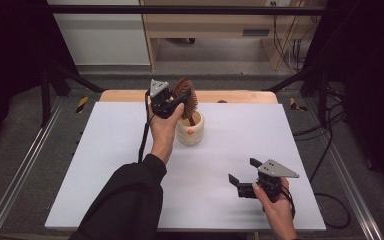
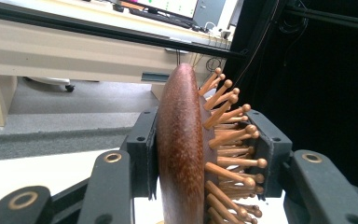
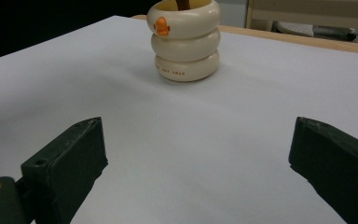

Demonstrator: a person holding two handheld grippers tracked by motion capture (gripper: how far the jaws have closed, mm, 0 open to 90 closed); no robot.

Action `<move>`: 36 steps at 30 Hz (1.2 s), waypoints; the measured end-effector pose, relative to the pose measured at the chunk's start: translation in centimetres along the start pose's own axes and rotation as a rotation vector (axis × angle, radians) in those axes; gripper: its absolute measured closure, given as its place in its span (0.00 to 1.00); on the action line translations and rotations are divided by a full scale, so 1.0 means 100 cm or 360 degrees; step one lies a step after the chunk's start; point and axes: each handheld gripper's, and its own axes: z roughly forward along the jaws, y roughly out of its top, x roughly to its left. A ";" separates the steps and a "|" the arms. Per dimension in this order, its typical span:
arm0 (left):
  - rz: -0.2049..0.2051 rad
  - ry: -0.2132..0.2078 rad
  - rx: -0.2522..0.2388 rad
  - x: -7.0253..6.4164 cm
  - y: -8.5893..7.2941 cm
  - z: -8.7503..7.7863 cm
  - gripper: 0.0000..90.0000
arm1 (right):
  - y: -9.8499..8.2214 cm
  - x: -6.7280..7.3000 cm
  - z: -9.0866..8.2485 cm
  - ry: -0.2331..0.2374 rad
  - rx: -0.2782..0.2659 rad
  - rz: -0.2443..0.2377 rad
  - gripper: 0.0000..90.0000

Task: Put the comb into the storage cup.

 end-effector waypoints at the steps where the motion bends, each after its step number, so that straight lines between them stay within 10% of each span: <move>1: -0.0002 0.0000 0.0000 0.000 0.000 0.000 0.57 | 0.000 0.000 0.000 0.0000 0.0001 -0.0001 0.05; 36: -0.0033 -0.0014 -0.0005 -0.002 -0.007 0.002 0.57 | 0.000 0.000 0.000 0.0002 0.0005 -0.0003 0.05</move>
